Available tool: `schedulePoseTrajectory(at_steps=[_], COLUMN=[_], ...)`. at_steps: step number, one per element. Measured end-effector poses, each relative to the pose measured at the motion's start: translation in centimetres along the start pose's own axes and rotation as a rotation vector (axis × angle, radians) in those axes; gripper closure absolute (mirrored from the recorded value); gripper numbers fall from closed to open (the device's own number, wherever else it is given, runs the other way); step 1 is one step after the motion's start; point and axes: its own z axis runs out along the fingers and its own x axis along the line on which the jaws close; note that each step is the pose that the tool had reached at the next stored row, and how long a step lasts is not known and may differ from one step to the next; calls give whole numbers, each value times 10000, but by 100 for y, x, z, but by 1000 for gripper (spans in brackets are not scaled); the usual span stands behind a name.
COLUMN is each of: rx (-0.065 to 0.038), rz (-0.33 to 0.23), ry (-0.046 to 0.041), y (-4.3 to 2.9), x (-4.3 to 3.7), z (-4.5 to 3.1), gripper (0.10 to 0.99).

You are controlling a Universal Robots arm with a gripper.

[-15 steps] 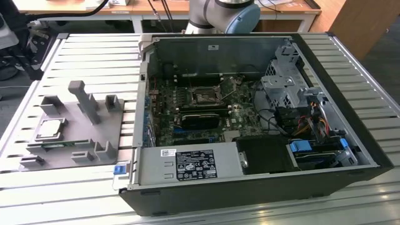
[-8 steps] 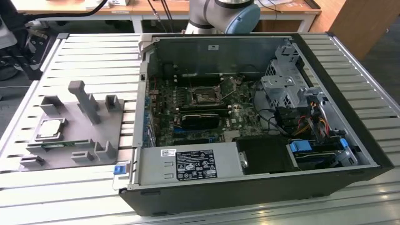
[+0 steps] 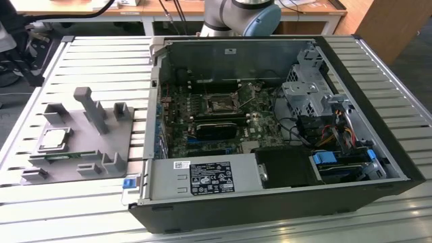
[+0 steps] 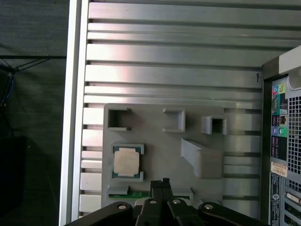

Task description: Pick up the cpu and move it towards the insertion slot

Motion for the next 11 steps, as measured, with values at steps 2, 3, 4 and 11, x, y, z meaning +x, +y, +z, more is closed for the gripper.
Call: schedulePoseTrajectory(at_steps=[2, 3, 4, 11], rx=[0, 0, 0, 0], rz=[-1, -1, -1, 0], ry=[0, 0, 0, 0], y=[0, 0, 0, 0], x=[6, 7, 10, 33], z=[0, 1, 1, 3], gripper=[980, 980, 980, 980])
